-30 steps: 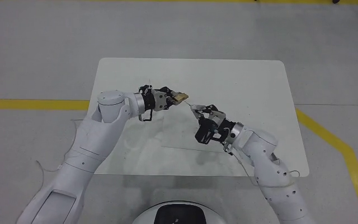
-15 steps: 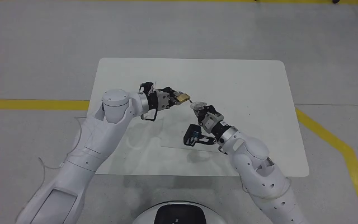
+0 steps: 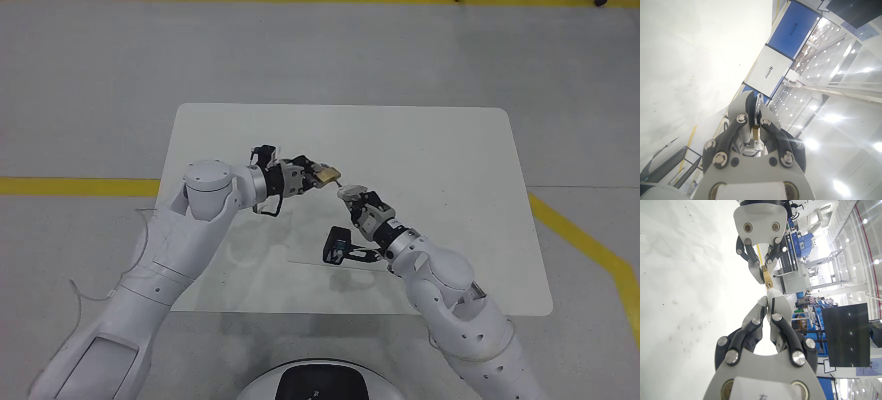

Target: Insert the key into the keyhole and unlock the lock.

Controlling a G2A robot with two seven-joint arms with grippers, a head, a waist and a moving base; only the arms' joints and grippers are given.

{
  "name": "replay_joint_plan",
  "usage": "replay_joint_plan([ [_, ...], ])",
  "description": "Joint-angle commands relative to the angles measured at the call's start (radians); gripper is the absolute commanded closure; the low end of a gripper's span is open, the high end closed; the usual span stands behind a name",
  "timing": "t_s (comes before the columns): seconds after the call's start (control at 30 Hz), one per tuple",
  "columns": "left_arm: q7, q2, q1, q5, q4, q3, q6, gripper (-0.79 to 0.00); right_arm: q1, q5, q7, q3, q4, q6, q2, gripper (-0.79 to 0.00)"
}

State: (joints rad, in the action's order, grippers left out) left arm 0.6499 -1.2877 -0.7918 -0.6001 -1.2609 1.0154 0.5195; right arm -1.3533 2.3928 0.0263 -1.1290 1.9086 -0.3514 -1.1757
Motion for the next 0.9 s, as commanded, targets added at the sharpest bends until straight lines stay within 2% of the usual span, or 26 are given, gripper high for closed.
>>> replay_joint_plan([
  [0.0, 0.003, 0.000, 0.000, 0.008, -0.001, -0.003, 0.000, 0.000, 0.000, 0.005, 0.004, 0.002, -0.001, 0.000, 0.000, 0.000],
  [0.6, 0.030, 0.009, -0.008, 0.120, -0.029, -0.026, -0.020, 0.000, -0.020, 0.089, 0.032, 0.027, 0.017, -0.009, -0.001, 0.000],
  [0.87, 0.037, 0.009, -0.018, 0.117, -0.033, -0.028, -0.021, 0.000, -0.030, 0.116, 0.039, 0.034, 0.025, -0.006, -0.002, 0.000],
])
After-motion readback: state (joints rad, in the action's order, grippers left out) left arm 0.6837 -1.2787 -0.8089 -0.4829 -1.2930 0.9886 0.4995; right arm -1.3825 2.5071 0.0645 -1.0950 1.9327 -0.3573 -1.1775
